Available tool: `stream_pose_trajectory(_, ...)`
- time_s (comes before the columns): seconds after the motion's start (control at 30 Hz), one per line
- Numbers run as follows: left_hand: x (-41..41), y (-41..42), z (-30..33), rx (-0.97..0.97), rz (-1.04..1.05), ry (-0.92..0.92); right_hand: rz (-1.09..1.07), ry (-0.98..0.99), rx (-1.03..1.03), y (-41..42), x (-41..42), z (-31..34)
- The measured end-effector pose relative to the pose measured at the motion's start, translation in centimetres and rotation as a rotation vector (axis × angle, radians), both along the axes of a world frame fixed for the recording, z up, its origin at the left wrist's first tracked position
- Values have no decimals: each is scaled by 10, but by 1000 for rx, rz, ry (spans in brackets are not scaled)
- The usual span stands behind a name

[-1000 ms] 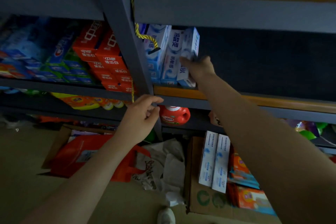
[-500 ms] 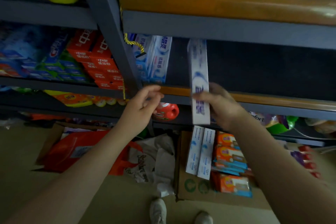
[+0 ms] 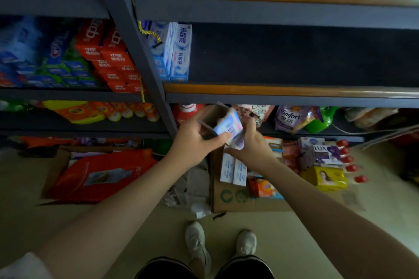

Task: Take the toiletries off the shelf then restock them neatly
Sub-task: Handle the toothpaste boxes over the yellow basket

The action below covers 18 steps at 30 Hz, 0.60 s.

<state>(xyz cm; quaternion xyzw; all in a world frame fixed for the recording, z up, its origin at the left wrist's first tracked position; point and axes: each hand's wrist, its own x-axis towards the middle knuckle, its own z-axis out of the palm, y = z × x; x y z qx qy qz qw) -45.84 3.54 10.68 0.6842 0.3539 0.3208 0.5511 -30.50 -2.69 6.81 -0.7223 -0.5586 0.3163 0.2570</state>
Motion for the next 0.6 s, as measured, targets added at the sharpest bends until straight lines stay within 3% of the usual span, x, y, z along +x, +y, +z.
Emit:
stream_pose_trajectory(0.1,-2,-11,6,212,-123,61,5,32,61,-6,0,3)
stream_pose_trajectory(0.2,-9,-10,8,96,-190,18,54,-39,107,-12,4,6)
stream_pose_trajectory(0.37,-21,-5,12,-412,82,-193,85,73,84,-25,-3,24)
stream_pose_trajectory(0.6,-28,-50,6,-472,450,-106,298,12,-65,-33,-32,19)
